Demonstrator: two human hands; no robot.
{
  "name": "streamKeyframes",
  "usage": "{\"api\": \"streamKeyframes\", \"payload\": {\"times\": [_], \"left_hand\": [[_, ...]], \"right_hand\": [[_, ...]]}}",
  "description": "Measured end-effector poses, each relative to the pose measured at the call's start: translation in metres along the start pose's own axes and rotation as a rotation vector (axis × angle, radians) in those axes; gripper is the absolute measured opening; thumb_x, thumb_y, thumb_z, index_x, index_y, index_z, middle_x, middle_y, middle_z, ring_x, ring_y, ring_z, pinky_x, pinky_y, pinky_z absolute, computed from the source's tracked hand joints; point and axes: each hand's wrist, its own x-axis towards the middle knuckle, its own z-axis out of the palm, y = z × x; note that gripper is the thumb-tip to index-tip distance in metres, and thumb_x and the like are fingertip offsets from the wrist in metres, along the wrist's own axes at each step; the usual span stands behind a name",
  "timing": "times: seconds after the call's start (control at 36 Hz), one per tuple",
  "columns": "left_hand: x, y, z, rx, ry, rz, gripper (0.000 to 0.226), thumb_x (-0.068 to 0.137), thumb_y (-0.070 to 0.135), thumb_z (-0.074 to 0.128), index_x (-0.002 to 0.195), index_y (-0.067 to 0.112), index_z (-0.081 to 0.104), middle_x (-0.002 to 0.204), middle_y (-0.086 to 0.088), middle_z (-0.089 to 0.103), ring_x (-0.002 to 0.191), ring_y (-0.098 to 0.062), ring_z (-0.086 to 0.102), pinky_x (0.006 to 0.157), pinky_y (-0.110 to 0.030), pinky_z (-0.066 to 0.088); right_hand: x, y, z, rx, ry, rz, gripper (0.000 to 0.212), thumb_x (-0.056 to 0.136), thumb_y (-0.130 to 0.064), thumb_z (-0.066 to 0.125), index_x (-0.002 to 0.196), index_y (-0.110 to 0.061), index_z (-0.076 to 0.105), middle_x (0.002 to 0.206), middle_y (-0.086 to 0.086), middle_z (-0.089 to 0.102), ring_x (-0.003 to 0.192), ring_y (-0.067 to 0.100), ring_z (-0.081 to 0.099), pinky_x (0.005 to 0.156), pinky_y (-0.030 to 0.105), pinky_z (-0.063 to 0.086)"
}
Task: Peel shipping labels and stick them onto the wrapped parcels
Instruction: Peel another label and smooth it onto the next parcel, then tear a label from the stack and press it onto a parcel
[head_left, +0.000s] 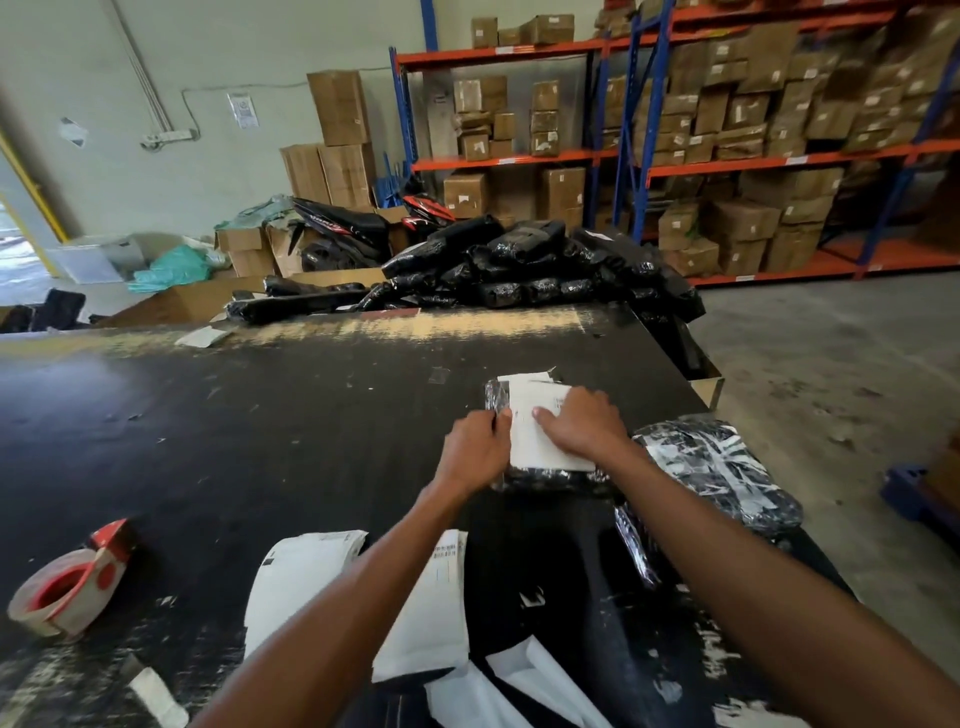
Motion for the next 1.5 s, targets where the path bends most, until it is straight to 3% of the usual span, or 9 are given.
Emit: {"api": "streamKeyframes", "payload": {"times": [0.17, 0.44, 0.53, 0.58, 0.89, 1.08, 1.22, 1.36, 1.5], "left_hand": [[0.072, 0.011, -0.001, -0.122, 0.008, -0.089, 0.050, 0.105, 0.041, 0.037, 0.075, 0.006, 0.055, 0.089, -0.024, 0.071, 0.082, -0.042, 0.067, 0.066, -0.037, 0.047], [0.132, -0.003, 0.007, -0.190, 0.002, -0.176, 0.053, 0.107, 0.033, 0.039, 0.060, 0.010, 0.046, 0.099, -0.031, 0.071, 0.067, -0.029, 0.059, 0.066, -0.030, 0.040], [0.139, -0.010, 0.015, -0.208, -0.054, -0.241, 0.051, 0.106, 0.036, 0.039, 0.079, -0.001, 0.062, 0.103, -0.027, 0.072, 0.092, -0.038, 0.069, 0.070, -0.034, 0.046], [0.139, -0.018, 0.023, -0.200, -0.100, -0.269, 0.050, 0.106, 0.035, 0.038, 0.095, -0.005, 0.066, 0.107, -0.025, 0.071, 0.098, -0.037, 0.068, 0.073, -0.034, 0.046], [0.132, -0.033, 0.016, -0.071, -0.161, -0.147, 0.036, 0.106, 0.028, 0.039, 0.087, 0.005, 0.060, 0.091, -0.012, 0.067, 0.086, -0.027, 0.061, 0.075, -0.035, 0.043], [0.100, -0.051, -0.033, 0.226, -0.197, 0.081, 0.033, 0.102, 0.018, 0.053, 0.130, 0.008, 0.066, 0.132, -0.010, 0.068, 0.123, -0.026, 0.062, 0.106, -0.033, 0.043], [0.058, -0.080, -0.065, 0.332, -0.254, 0.069, 0.034, 0.103, 0.019, 0.053, 0.133, 0.007, 0.062, 0.137, -0.010, 0.063, 0.128, -0.025, 0.058, 0.109, -0.033, 0.040], [0.010, -0.127, -0.078, 0.422, -0.445, 0.074, 0.031, 0.102, 0.028, 0.055, 0.128, 0.015, 0.065, 0.131, -0.007, 0.064, 0.121, -0.025, 0.061, 0.101, -0.035, 0.047], [-0.046, -0.162, -0.068, 0.638, -0.663, 0.061, 0.078, 0.095, 0.062, 0.049, 0.159, 0.026, 0.023, 0.168, 0.005, 0.015, 0.157, -0.022, -0.002, 0.125, -0.054, 0.005]], "right_hand": [[0.056, -0.026, -0.027, 0.028, 0.049, -0.054, 0.059, 0.094, -0.050, 0.059, 0.130, -0.003, 0.056, 0.138, 0.019, 0.058, 0.125, 0.039, 0.055, 0.099, 0.043, 0.047], [0.128, -0.036, -0.005, 0.050, 0.018, -0.033, 0.051, 0.090, -0.045, 0.063, 0.122, -0.006, 0.061, 0.131, 0.018, 0.062, 0.118, 0.038, 0.060, 0.091, 0.042, 0.052], [0.140, -0.032, 0.006, 0.047, -0.010, -0.014, 0.051, 0.090, -0.044, 0.063, 0.125, -0.007, 0.061, 0.131, 0.017, 0.062, 0.118, 0.037, 0.060, 0.092, 0.042, 0.052], [0.144, -0.026, 0.018, 0.028, -0.050, -0.004, 0.055, 0.091, -0.045, 0.060, 0.132, -0.008, 0.058, 0.138, 0.019, 0.057, 0.123, 0.037, 0.057, 0.098, 0.043, 0.051], [0.138, -0.015, 0.027, -0.033, -0.030, -0.095, 0.067, 0.101, -0.048, 0.048, 0.157, -0.018, 0.030, 0.167, 0.016, 0.013, 0.151, 0.038, 0.022, 0.119, 0.053, 0.024], [0.100, -0.033, 0.020, -0.152, 0.205, -0.361, 0.042, 0.101, -0.042, 0.050, 0.126, -0.012, 0.065, 0.129, 0.009, 0.065, 0.119, 0.026, 0.059, 0.108, 0.046, 0.038], [0.051, -0.046, 0.041, -0.103, 0.191, -0.544, 0.028, 0.100, -0.037, 0.051, 0.101, -0.016, 0.070, 0.102, 0.002, 0.071, 0.095, 0.022, 0.064, 0.102, 0.045, 0.042], [-0.008, -0.049, 0.079, -0.089, -0.010, -0.731, 0.031, 0.098, -0.047, 0.055, 0.106, -0.021, 0.071, 0.103, -0.003, 0.072, 0.095, 0.017, 0.066, 0.103, 0.042, 0.042], [-0.059, -0.031, 0.131, -0.236, -0.340, -0.775, 0.086, 0.087, -0.072, 0.052, 0.155, -0.022, 0.036, 0.162, 0.000, 0.034, 0.149, 0.018, 0.028, 0.120, 0.046, 0.017]]}}
